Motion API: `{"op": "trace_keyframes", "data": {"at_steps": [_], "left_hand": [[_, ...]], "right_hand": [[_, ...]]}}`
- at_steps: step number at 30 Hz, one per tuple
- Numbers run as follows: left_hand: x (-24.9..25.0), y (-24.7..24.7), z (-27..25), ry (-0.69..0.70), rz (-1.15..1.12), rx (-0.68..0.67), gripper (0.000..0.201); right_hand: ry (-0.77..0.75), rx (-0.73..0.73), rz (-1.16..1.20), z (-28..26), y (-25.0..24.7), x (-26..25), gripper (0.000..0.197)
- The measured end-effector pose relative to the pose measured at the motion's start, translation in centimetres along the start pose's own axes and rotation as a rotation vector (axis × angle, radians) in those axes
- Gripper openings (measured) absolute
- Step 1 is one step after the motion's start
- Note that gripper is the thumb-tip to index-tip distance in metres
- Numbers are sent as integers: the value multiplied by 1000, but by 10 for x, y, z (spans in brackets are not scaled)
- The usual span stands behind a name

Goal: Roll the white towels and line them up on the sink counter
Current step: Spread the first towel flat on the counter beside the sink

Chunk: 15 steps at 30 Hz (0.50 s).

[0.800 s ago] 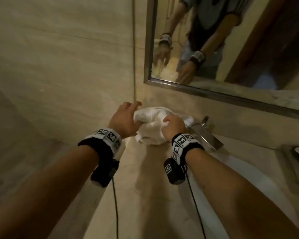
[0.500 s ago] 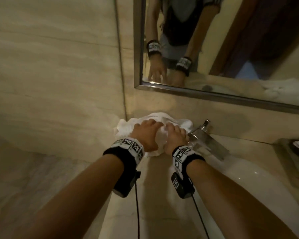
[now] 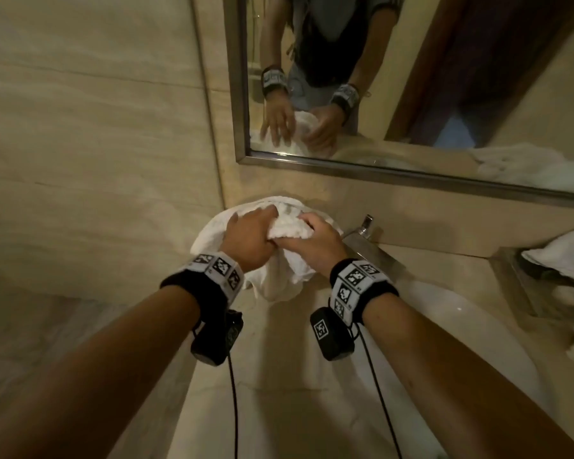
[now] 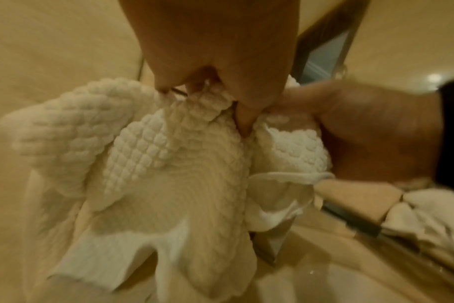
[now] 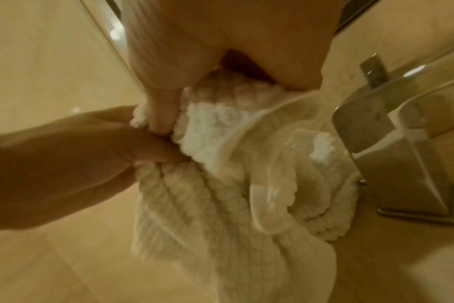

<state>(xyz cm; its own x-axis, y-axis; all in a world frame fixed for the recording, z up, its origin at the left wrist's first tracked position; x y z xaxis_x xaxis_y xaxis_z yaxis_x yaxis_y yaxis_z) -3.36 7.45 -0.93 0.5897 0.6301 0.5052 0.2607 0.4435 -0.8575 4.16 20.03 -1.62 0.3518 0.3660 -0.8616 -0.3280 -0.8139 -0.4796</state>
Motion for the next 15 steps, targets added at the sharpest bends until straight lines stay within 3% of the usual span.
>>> {"op": "trace_keyframes", "data": {"at_steps": [4, 7, 12, 15], "left_hand": [[18, -42, -33, -137, -186, 24, 38], [31, -76, -64, -278, -354, 117, 34], [56, -105, -125, -328, -510, 252, 38], [81, -110, -175, -304, -412, 184, 16]], "right_hand": [[-42, -130, 132, -38, -18, -7, 96], [-74, -173, 87, -76, -27, -13, 100], [-167, -173, 82, -141, -25, -21, 85], [-149, -220, 237, -184, -14, -21, 45]]}}
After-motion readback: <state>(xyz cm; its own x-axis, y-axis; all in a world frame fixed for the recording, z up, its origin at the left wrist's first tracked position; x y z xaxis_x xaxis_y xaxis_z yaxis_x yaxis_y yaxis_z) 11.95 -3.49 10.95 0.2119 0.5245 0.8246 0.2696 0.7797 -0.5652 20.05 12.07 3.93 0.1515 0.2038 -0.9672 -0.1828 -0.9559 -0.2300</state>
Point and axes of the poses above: each hand's wrist, its own z-axis towards the middle knuckle, its own y-axis out of the palm, x = y × z, the point moved 2 cm from there along z, towards the middle knuckle, and after that the axes turned 2 degrees about -y, right-handed, at the moved point
